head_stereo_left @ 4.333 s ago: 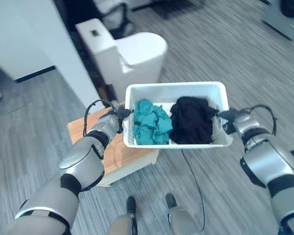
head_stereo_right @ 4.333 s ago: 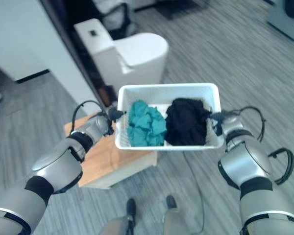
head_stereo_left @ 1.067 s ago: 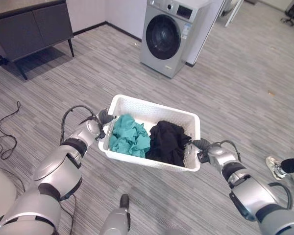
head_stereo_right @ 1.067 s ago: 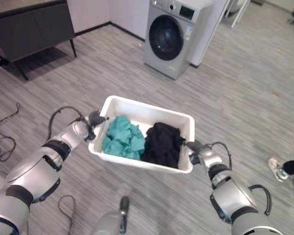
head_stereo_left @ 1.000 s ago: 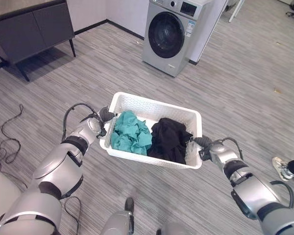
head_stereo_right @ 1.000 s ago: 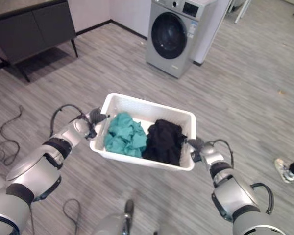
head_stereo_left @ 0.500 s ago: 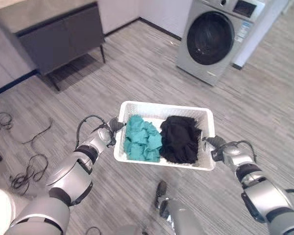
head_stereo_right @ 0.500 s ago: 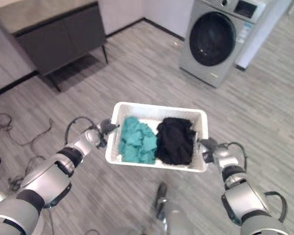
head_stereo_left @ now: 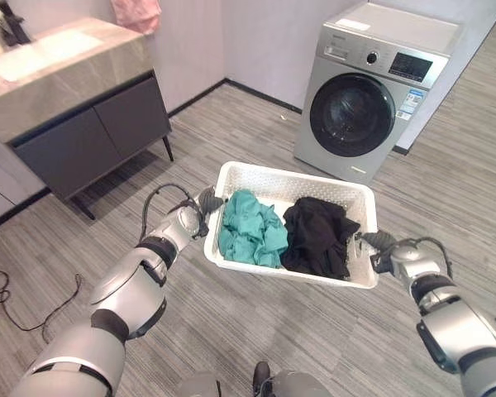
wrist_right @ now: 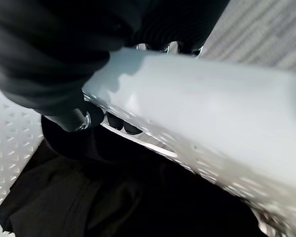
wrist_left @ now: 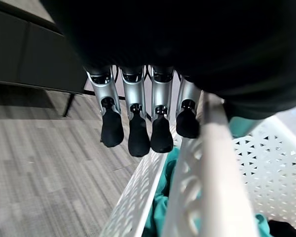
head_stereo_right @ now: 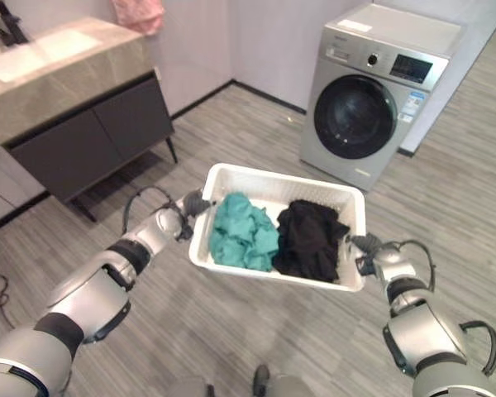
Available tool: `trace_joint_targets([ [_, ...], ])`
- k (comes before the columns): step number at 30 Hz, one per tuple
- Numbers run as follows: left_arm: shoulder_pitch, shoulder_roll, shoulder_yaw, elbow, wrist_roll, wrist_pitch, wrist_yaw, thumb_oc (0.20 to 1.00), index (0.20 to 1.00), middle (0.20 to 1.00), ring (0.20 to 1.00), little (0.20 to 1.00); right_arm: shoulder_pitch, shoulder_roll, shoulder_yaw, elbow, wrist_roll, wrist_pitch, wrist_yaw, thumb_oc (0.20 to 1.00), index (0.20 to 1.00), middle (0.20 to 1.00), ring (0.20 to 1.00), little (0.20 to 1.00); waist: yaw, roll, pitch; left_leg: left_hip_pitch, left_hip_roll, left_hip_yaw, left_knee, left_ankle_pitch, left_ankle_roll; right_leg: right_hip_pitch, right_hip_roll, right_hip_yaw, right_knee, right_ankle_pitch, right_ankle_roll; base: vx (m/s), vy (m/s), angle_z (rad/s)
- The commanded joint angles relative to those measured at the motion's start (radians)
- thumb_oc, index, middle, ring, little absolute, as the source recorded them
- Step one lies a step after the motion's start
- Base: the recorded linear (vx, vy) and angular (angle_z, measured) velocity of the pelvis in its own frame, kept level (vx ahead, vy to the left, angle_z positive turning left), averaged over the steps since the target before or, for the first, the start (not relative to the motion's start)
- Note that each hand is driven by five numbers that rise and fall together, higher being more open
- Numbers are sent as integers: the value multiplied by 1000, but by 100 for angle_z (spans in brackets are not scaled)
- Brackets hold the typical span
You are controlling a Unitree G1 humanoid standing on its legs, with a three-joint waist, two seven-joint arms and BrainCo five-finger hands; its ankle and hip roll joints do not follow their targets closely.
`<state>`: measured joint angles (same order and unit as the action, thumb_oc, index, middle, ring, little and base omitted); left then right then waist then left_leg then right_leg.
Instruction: Grab the laundry basket,head to the washer,open it,put in the laundry and shut it.
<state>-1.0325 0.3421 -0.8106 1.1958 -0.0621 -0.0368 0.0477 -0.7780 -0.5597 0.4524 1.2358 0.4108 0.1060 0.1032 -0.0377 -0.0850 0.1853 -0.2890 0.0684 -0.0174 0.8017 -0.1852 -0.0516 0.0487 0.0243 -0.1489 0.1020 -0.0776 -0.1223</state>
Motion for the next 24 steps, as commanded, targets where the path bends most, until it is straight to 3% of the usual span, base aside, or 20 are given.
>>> trace_joint_targets([
  [1,-108,114,28,66,-38,17,57,200,200,200,200,200,40,-170,-71,13,76,-47,-32,200,200,200,200,200,25,2,-21,59,-2,-3,-397,179,7,-11,-30,45,-88,56,187,495,102,-44],
  [2,-99,111,24,49,-40,11,58,200,200,200,200,200,61,-167,-79,3,62,-54,-41,200,200,200,200,200,49,21,-21,40,-9,-39,-614,250,-14,21,-9,53,-93,38,191,374,82,-56],
  [3,-98,111,23,49,-40,11,58,200,200,200,200,200,63,-167,-80,2,62,-54,-41,200,200,200,200,200,50,18,-18,53,-10,-37,-628,256,-14,26,-11,54,-94,37,191,407,93,-35],
  [5,-94,107,8,53,-49,6,56,200,200,200,200,200,72,-157,-87,12,52,-62,-45,200,200,200,200,200,80,31,-15,24,-21,-87,-784,300,-27,79,1,82,-93,-1,199,436,116,-55],
  [8,-79,103,18,64,-43,2,60,200,200,200,200,200,68,-130,-84,37,43,-59,-42,200,200,200,200,200,97,43,-40,62,-24,-98,-776,306,-25,113,2,105,-76,-36,204,358,141,-105],
  [9,-76,110,12,64,-43,3,59,200,200,200,200,200,68,-124,-84,46,40,-57,-39,200,200,200,200,200,108,45,-46,61,-38,-107,-733,303,-19,115,-3,116,-39,-45,207,391,186,-139],
  [10,-63,127,12,61,-45,3,57,200,200,200,200,200,66,-104,-86,53,37,-53,-35,200,200,200,200,200,127,43,-61,92,-61,-113,-701,274,2,99,-5,134,87,-60,215,480,237,-110],
  [11,-59,132,11,54,-43,3,58,200,200,200,200,200,64,-99,-88,56,36,-53,-32,200,200,200,200,200,126,44,-62,111,-65,-99,-694,257,17,75,-5,123,175,-39,234,353,182,-95],
  [12,-58,132,11,53,-43,3,58,200,200,200,200,200,64,-98,-88,56,36,-53,-32,200,200,200,200,200,128,43,-62,110,-66,-97,-693,256,18,72,-6,125,181,-42,235,253,145,-86],
  [13,-52,134,4,31,-39,1,61,200,200,200,200,200,62,-93,-94,45,33,-50,-31,200,200,200,200,200,116,46,-53,139,-59,-59,-675,227,39,-15,-19,90,368,35,289,257,141,-61],
  [14,-49,136,7,34,-32,1,64,200,200,200,200,200,54,-89,-96,41,29,-51,-32,200,200,200,200,200,107,51,-50,160,-54,-39,-672,211,45,-42,-44,53,418,75,314,403,215,-42],
  [15,-49,142,7,41,-27,6,67,200,200,200,200,200,38,-79,-94,40,24,-48,-31,200,200,200,200,200,99,69,-51,207,-53,-15,-686,192,58,-79,-105,-12,456,84,323,396,173,-18],
  [16,-64,141,-1,49,-30,8,67,200,200,200,200,200,23,-81,-88,46,23,-46,-30,200,200,200,200,200,91,87,-58,241,-52,-9,-710,178,61,-105,-143,-48,384,49,295,404,132,-35],
  [17,-69,138,-1,54,-30,8,66,200,200,200,200,200,21,-83,-85,50,22,-46,-28,200,200,200,200,200,83,95,-63,258,-50,-8,-720,171,61,-124,-148,-50,344,35,280,335,55,-33],
  [19,-78,132,1,60,-30,7,66,200,200,200,200,200,18,-97,-83,57,23,-45,-25,200,200,200,200,200,65,103,-67,281,-49,-9,-726,153,56,-159,-163,-35,247,29,270,268,-47,8],
  [22,-81,124,20,64,-26,-4,66,200,200,200,200,200,22,-108,-92,43,28,-42,-19,200,200,200,200,200,31,102,-64,330,-56,-23,-736,109,44,-224,-206,34,15,104,293,289,-130,2],
  [24,-77,114,21,55,-21,-12,69,200,200,200,200,200,27,-111,-103,37,33,-45,-16,200,200,200,200,200,19,102,-57,354,-56,-20,-723,75,38,-235,-230,51,-68,144,310,284,-141,41],
])
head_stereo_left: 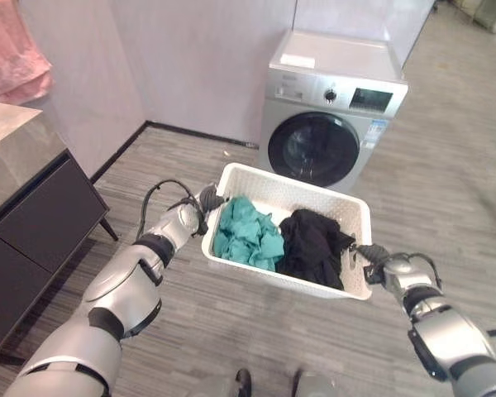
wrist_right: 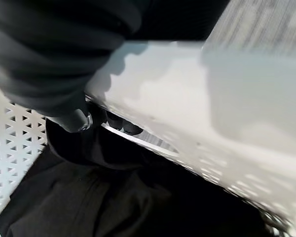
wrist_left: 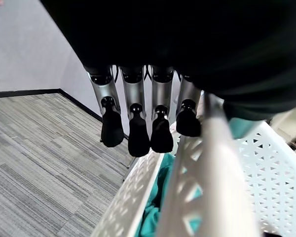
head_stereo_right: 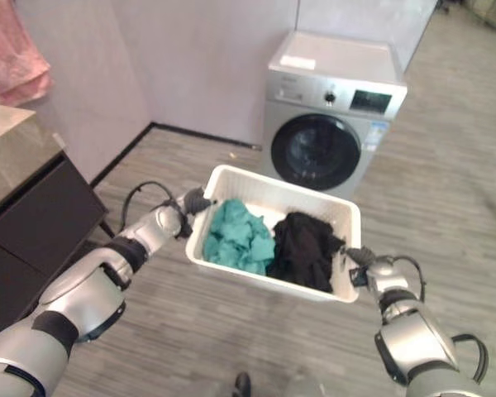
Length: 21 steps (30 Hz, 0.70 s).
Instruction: Grab the laundry basket,head to the washer,open it,put in the laundry and shut it.
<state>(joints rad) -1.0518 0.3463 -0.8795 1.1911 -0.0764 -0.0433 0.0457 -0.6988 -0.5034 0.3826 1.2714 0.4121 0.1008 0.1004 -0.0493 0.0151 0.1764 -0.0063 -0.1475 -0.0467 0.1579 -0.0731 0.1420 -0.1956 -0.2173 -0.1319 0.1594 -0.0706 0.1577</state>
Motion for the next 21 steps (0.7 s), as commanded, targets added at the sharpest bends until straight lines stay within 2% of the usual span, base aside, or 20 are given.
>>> trace_joint_targets([
  [1,-55,105,91,56,-4,-7,74,200,200,200,200,200,-46,-170,-37,5,33,-38,-9,200,200,200,200,200,27,-1,-48,81,160,9,-71,-50,-158,10,9,33,-146,146,33,198,-113,20],
  [2,-54,105,91,56,-4,-7,74,200,200,200,200,200,-45,-170,-37,5,33,-38,-9,200,200,200,200,200,27,0,-48,82,161,9,-71,-51,-158,12,10,31,-148,146,33,349,-220,12],
  [4,-54,95,80,51,13,-11,73,200,200,200,200,200,-26,-185,-48,12,32,-35,-3,200,200,200,200,200,10,-27,-66,121,152,3,-48,-94,-168,41,13,45,-136,167,37,483,-303,38],
  [6,-50,89,78,50,19,-14,74,200,200,200,200,200,-28,-203,-38,15,30,-35,1,200,200,200,200,200,-1,-31,-84,136,166,-11,-9,-112,-182,60,28,52,-128,182,34,367,-249,54],
  [8,-27,81,94,46,2,-18,74,200,200,200,200,200,-29,-208,-30,19,31,-39,-1,200,200,200,200,200,-6,-27,-97,148,204,-24,48,-75,-210,79,65,44,-104,163,14,293,-250,60],
  [9,-21,78,101,43,-6,-19,77,200,200,200,200,200,-34,-206,-23,29,29,-39,-5,200,200,200,200,200,-3,-27,-101,141,223,-21,100,-37,-220,99,81,30,-106,152,1,221,-209,43],
  [10,-20,78,102,43,-6,-19,77,200,200,200,200,200,-35,-206,-22,29,29,-39,-5,200,200,200,200,200,-4,-25,-101,140,224,-22,102,-39,-221,100,82,28,-107,152,0,242,-327,4],
  [11,-21,82,106,31,-21,-19,69,200,200,200,200,200,-46,-210,-5,40,24,-38,0,200,200,200,200,200,6,-33,-94,65,234,-33,290,43,-221,145,109,18,-123,133,-33,176,-308,-8],
  [12,-20,90,109,21,-33,-18,64,200,200,200,200,200,-45,-217,-4,35,26,-37,1,200,200,200,200,200,13,-42,-85,22,232,-35,372,74,-218,165,118,23,-130,125,-49,206,-411,-9],
  [14,-24,110,120,4,-52,-17,59,200,200,200,200,200,-53,-227,3,23,26,-35,0,200,200,200,200,200,25,-57,-62,-63,263,-11,507,133,-210,204,140,13,-149,110,-80,101,-262,-8],
  [15,-24,111,120,4,-52,-16,59,200,200,200,200,200,-53,-227,3,23,26,-35,0,200,200,200,200,200,25,-55,-62,-65,265,-12,512,131,-211,204,142,12,-150,110,-80,93,-215,-13],
  [17,-32,120,121,0,-63,-14,57,200,200,200,200,200,-61,-232,5,13,32,-32,-5,200,200,200,200,200,36,-66,-45,-114,305,40,545,152,-204,236,156,-2,-160,91,-97,142,-207,-5],
  [18,-36,118,121,4,-62,-11,60,200,200,200,200,200,-62,-228,11,6,33,-32,-10,200,200,200,200,200,45,-73,-39,-164,301,68,514,133,-206,256,161,-7,-167,76,-97,161,-148,2],
  [19,-36,118,121,4,-61,-11,60,200,200,200,200,200,-62,-228,10,6,33,-32,-10,200,200,200,200,200,45,-73,-38,-164,301,68,516,131,-206,257,161,-7,-167,76,-97,228,-124,-2],
  [21,-33,111,124,7,-63,-5,64,200,200,200,200,200,-52,-214,22,-10,20,-32,-16,200,200,200,200,200,61,-70,-31,-186,278,54,375,123,-220,280,168,-4,-168,50,-86,163,-28,-6],
])
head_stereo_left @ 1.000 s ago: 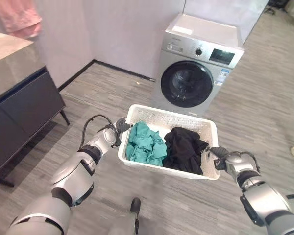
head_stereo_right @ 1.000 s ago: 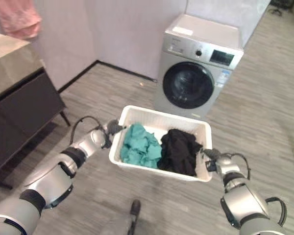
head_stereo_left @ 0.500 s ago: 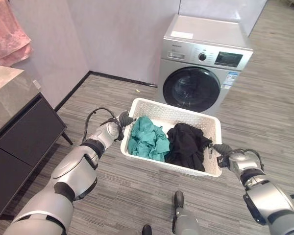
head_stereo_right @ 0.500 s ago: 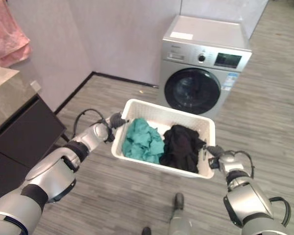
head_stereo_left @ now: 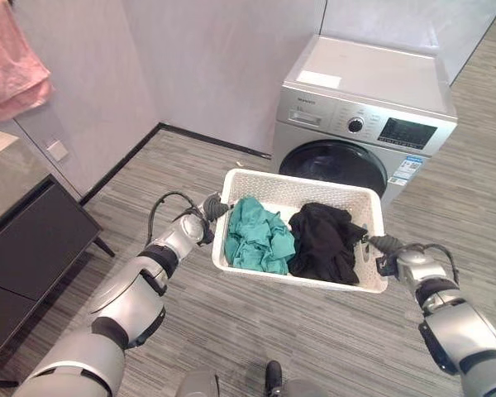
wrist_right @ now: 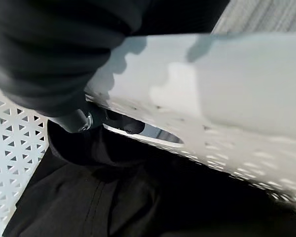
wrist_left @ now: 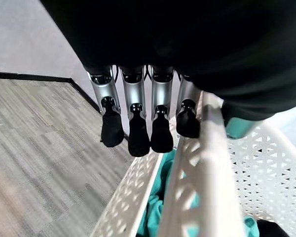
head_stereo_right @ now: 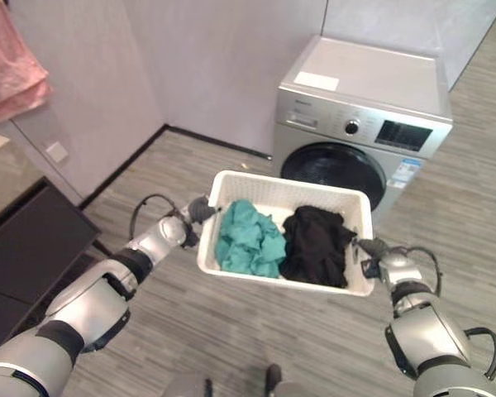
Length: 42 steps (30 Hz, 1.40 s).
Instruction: Grab the laundry basket,head to the washer,open it,put in the laundry and shut it.
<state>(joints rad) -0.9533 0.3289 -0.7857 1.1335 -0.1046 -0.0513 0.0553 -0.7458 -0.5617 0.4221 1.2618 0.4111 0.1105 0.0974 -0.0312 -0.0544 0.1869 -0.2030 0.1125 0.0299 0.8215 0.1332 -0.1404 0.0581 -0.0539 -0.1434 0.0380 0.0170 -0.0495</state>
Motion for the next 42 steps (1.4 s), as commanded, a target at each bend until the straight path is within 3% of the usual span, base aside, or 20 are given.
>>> trace_joint_targets([
  [1,-132,128,30,64,-34,3,55,200,200,200,200,200,-5,-155,-17,0,21,-42,-13,200,200,200,200,200,43,-1,-41,12,18,-22,-289,-83,63,27,4,8,-47,-37,121,176,34,-5],
  [2,-130,122,26,71,-35,3,52,200,200,200,200,200,2,-145,-13,0,11,-44,-15,200,200,200,200,200,56,10,-44,15,-8,-71,-448,-85,54,39,12,14,-46,-49,126,172,41,0],
  [3,-130,119,23,71,-37,2,52,200,200,200,200,200,5,-139,-14,1,9,-46,-18,200,200,200,200,200,62,11,-40,32,-21,-86,-523,-79,51,52,11,15,-47,-56,129,232,61,3],
  [6,-129,111,9,73,-43,-1,54,200,200,200,200,200,9,-120,-14,11,6,-50,-26,200,200,200,200,200,80,25,-41,33,-35,-131,-643,-40,39,75,17,15,-44,-73,135,143,57,-16],
  [8,-128,95,6,73,-41,-6,55,200,200,200,200,200,16,-107,-26,20,12,-52,-34,200,200,200,200,200,86,45,-63,82,-13,-127,-731,-35,45,86,20,14,-42,-89,141,153,110,-39],
  [16,-118,83,-1,35,-29,-19,63,200,200,200,200,200,87,-104,-89,-3,26,-66,-37,200,200,200,200,200,90,58,-89,172,-26,-86,-791,-60,60,95,-20,16,-25,-92,162,97,124,-19],
  [29,-22,113,75,11,-11,-27,53,200,200,200,200,200,211,-136,-239,-161,85,-121,-41,200,200,200,200,200,42,88,-109,211,-40,-50,-840,-74,77,73,-47,27,-27,-79,188,19,60,-4],
  [38,-18,110,75,-5,-4,-31,70,200,200,200,200,200,222,-135,-222,-188,51,-130,-47,200,200,200,200,200,41,88,-112,218,-41,-46,-841,-84,81,73,-54,21,-30,-78,193,13,16,-7],
  [39,249,28,217,-431,347,59,123,200,200,200,200,200,619,81,-210,-519,-215,-117,-115,200,200,200,200,200,-10,137,-60,239,83,245,-909,-79,6,-28,-196,-230,-89,9,220,0,0,0],
  [42,245,40,225,-436,345,63,126,200,200,200,200,200,638,74,-218,-534,-212,-116,-109,200,200,200,200,200,-11,130,-59,248,85,235,-909,-76,6,-13,-193,-238,-69,-9,214,64,-24,8],
])
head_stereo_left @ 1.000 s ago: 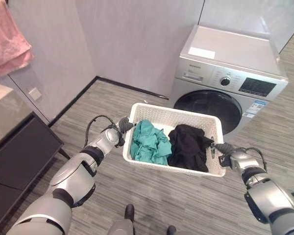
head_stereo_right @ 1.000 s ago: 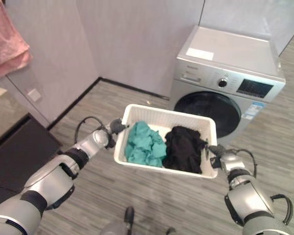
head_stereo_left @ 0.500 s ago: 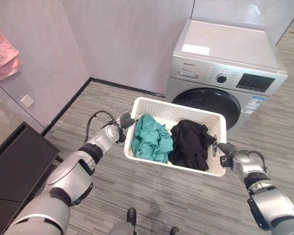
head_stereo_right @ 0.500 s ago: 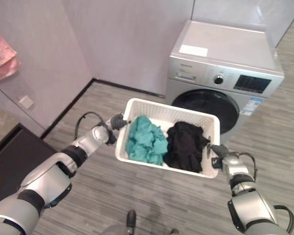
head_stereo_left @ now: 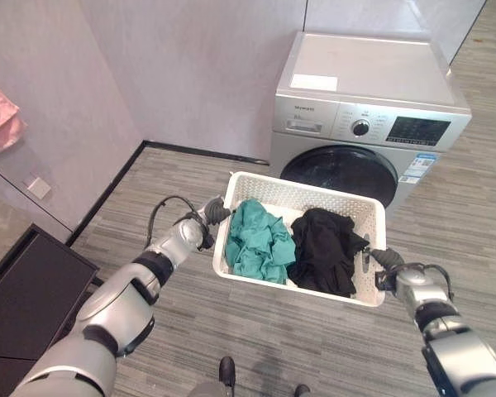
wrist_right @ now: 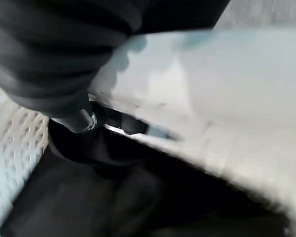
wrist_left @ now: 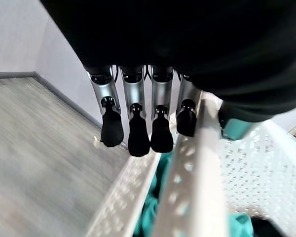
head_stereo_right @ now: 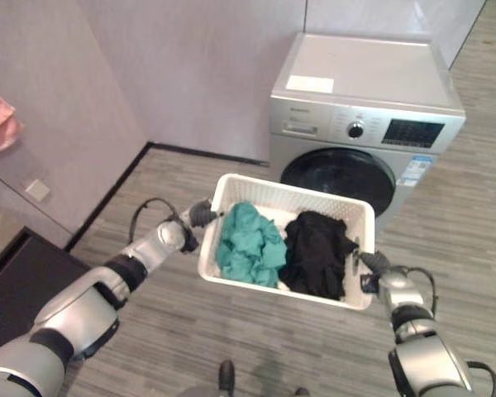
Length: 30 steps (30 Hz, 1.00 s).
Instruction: Grab the laundry basket,head to the washer,open it,put in the laundry and shut it.
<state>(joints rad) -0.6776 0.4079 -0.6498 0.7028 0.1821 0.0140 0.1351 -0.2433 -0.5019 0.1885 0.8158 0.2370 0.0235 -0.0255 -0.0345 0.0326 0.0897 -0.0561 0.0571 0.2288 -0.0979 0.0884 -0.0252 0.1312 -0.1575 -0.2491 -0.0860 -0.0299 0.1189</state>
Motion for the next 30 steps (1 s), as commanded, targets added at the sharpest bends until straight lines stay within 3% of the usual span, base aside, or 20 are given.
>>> trace_joint_targets([
  [1,-30,-37,94,-7,58,-2,45,200,200,200,200,200,139,14,15,-93,-37,-29,18,200,200,200,200,200,-7,41,38,102,140,33,11,-31,-109,-83,-88,-133,58,34,45,40,-23,29],
  [16,69,23,195,-71,21,-1,49,200,200,200,200,200,222,-46,-119,-417,-30,-38,1,200,200,200,200,200,-9,16,17,95,149,18,11,-41,-106,-85,-76,-129,51,29,47,15,-3,0],
  [20,92,57,239,-109,5,-1,61,200,200,200,200,200,239,-72,-164,-469,-34,-32,-8,200,200,200,200,200,-7,3,18,105,143,-1,11,-57,-102,-96,-70,-98,48,31,49,-19,37,-10],
  [22,103,76,259,-132,-3,-6,65,200,200,200,200,200,243,-90,-189,-495,-27,-31,-6,200,200,200,200,200,2,-8,29,110,121,-72,44,-94,-97,-99,-71,-64,53,32,47,-48,74,-19],
  [23,110,88,270,-146,-13,-8,66,200,200,200,200,200,232,-106,-206,-502,-20,-28,-3,200,200,200,200,200,3,-19,33,83,93,-133,123,-148,-88,-110,-89,-40,60,45,48,-68,146,-23],
  [25,118,93,275,-151,-17,-11,68,200,200,200,200,200,221,-110,-208,-504,-14,-28,0,200,200,200,200,200,4,-22,34,70,73,-166,159,-181,-80,-120,-101,-21,69,49,51,-53,179,-37],
  [26,135,104,286,-167,-21,-13,66,200,200,200,200,200,187,-126,-217,-497,8,-29,1,200,200,200,200,200,14,-19,35,62,16,-235,214,-240,-64,-140,-124,20,86,58,59,-20,259,-53],
  [28,141,107,287,-179,-21,-12,62,200,200,200,200,200,179,-128,-231,-493,22,-27,0,200,200,200,200,200,13,-17,30,58,-7,-252,223,-249,-55,-144,-137,26,97,60,59,-14,230,-44],
  [30,112,111,265,-174,-16,-6,46,200,200,200,200,200,184,-147,-287,-492,35,-17,-11,200,200,200,200,200,-7,-11,2,69,-47,-246,208,-258,-25,-139,-188,27,128,76,72,13,278,-33],
])
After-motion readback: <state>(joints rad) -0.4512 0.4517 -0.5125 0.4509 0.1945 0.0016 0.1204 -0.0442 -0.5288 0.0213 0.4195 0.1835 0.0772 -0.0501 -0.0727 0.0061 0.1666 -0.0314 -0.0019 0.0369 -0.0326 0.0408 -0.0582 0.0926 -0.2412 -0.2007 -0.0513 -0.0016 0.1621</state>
